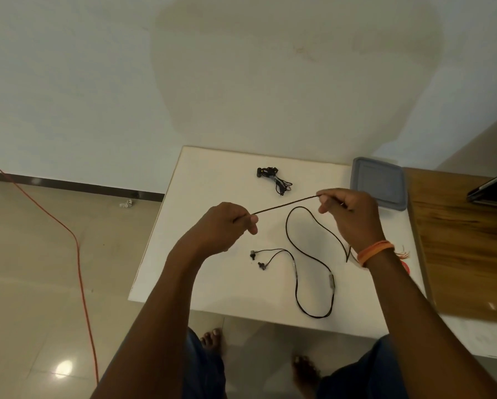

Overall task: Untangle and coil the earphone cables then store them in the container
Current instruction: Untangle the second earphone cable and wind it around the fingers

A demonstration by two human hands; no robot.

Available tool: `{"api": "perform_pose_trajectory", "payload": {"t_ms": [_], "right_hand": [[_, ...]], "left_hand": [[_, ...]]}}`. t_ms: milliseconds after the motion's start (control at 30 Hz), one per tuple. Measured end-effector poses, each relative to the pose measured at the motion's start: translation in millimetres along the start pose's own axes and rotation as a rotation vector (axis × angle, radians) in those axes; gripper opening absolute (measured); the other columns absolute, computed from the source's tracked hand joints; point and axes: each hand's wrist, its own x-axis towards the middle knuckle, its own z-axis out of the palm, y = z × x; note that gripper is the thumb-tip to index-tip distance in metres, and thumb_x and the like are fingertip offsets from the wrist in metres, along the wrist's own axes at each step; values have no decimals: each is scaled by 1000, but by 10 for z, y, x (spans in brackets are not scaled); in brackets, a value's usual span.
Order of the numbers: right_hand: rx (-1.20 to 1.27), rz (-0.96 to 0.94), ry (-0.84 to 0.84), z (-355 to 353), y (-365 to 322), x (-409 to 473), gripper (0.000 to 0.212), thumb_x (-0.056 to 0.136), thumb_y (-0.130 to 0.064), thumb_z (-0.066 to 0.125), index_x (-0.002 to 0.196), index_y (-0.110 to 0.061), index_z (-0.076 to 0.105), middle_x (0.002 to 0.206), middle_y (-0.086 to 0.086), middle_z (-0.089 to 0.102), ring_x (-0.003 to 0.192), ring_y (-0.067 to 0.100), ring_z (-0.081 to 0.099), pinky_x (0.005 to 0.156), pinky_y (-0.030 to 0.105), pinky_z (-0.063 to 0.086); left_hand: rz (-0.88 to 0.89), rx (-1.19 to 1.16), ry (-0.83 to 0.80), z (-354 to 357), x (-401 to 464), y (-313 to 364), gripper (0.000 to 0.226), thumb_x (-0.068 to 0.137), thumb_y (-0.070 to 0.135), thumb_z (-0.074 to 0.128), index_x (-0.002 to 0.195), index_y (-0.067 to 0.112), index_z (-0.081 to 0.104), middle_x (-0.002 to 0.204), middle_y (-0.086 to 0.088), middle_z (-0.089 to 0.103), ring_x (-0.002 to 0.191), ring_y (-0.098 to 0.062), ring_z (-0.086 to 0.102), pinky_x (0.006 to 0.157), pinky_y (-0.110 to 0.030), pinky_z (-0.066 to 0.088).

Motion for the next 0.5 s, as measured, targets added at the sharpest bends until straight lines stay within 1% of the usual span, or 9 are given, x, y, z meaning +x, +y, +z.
{"api": "perform_pose_trajectory", "payload": {"t_ms": [67, 133, 167, 200, 233, 300, 333, 400, 500], "right_hand": [[-91, 12, -51, 40, 32, -27, 28, 91, -15, 65, 118, -12, 69, 109, 7, 72, 103, 18, 65, 99, 31, 48], [-142, -62, -194, 107, -8, -61, 45, 89, -21, 67, 134, -20, 57, 137, 2, 57, 132, 17, 47, 113, 37, 33], [-106, -100, -270, 141, -62, -79, 48, 90, -24, 66, 136, -24, 54, 141, -2, 53, 138, 13, 39, 117, 40, 27], [-30, -128, -324, 176, -123, -100, 44, 92, -25, 65, 135, -26, 56, 137, -6, 56, 137, 9, 40, 118, 41, 26], [70, -143, -355, 211, -172, -120, 37, 93, -24, 62, 130, -24, 60, 127, -8, 64, 130, 7, 49, 115, 40, 33], [266, -134, -366, 281, -261, -146, 25, 94, -14, 60, 117, -20, 69, 102, -6, 74, 105, 8, 66, 98, 34, 50], [345, -116, -365, 316, -286, -150, 24, 92, -10, 61, 112, -20, 70, 96, -5, 73, 98, 8, 68, 90, 29, 54], [409, -100, -326, 371, -301, -131, 27, 89, -9, 65, 113, -20, 69, 99, 3, 68, 96, 8, 64, 84, 21, 52], [527, -71, -340, 361, -316, -56, 23, 92, -11, 61, 114, -5, 67, 115, 12, 65, 109, 18, 63, 85, 23, 51]], "left_hand": [[7, -143, -16, 35, -7, 47, 34, 100, 32, 52, 81, 13, 74, 59, 7, 49, 58, -13, 45, 52, -27, 40], [40, -293, -70, 69, -8, 120, 35, 100, 32, 52, 84, 11, 74, 54, 7, 44, 54, -11, 39, 55, -28, 39], [57, -363, -106, 81, -9, 161, 35, 100, 32, 52, 87, 8, 74, 54, 5, 46, 52, -11, 39, 56, -27, 41], [75, -425, -139, 88, -15, 202, 36, 101, 32, 51, 91, 6, 73, 55, 0, 52, 50, -10, 39, 57, -27, 42], [92, -487, -165, 91, -14, 230, 37, 101, 31, 49, 94, 3, 72, 57, -4, 58, 47, -10, 38, 59, -28, 42], [106, -635, -232, 90, 4, 264, 37, 102, 27, 46, 97, -2, 68, 55, -8, 62, 37, -9, 33, 62, -32, 41], [103, -716, -279, 89, 19, 269, 36, 102, 25, 46, 97, -3, 67, 50, -7, 59, 34, -9, 31, 63, -32, 41], [82, -838, -365, 88, 41, 295, 34, 100, 26, 48, 97, -2, 66, 38, -2, 45, 31, -8, 24, 61, -30, 45], [47, -871, -436, 103, 83, 346, 42, 90, 41, 52, 92, 2, 69, 30, 2, 28, 31, -9, 18, 54, -27, 46]]}}
